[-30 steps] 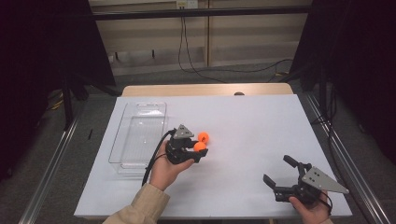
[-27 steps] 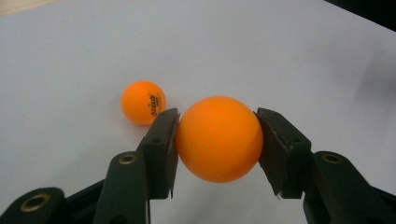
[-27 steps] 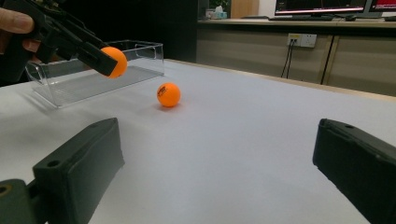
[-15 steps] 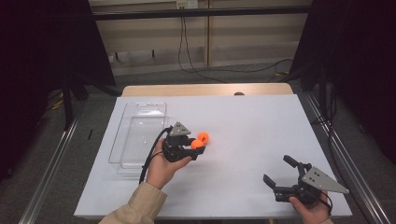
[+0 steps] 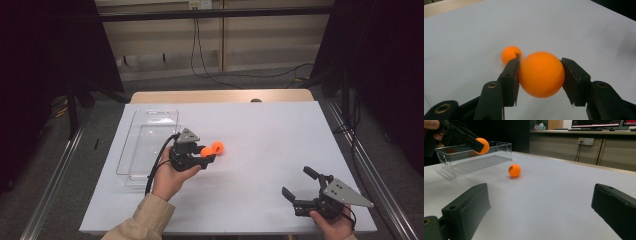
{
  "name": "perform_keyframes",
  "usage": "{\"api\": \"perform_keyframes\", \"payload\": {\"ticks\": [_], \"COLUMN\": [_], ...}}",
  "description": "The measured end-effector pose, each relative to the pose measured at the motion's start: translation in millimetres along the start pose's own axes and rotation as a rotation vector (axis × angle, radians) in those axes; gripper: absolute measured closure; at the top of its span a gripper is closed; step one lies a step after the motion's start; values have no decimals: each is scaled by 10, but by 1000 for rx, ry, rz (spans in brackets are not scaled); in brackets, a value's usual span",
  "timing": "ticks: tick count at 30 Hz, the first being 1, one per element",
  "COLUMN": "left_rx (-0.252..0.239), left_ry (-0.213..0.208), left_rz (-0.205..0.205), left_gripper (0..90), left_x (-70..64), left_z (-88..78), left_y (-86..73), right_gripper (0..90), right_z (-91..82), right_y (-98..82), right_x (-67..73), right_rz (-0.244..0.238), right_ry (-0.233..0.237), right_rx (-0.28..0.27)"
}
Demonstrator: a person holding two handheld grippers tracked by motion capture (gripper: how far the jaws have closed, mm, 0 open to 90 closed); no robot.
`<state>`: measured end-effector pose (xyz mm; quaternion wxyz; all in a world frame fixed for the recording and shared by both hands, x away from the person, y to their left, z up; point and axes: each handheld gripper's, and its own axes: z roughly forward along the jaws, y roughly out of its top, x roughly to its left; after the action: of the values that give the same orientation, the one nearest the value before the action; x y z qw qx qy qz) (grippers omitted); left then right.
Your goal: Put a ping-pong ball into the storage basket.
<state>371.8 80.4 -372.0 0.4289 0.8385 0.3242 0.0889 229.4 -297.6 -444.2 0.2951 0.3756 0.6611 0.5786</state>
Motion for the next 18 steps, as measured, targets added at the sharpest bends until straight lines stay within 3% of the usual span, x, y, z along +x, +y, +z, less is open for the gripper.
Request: {"api": "perform_keyframes", "payload": {"ticks": [18], "left_rx": [1], "left_ry": [19], "left_rz": [-3], "left_gripper": [510], "left_x": [72], "left_z": [-93], "left_y": [24], "right_gripper": [10], "right_z": [-1], "right_y": [0], "right_x": [0], "right_rz": [1], "right_ry": [0], "right_rx": [0]}}
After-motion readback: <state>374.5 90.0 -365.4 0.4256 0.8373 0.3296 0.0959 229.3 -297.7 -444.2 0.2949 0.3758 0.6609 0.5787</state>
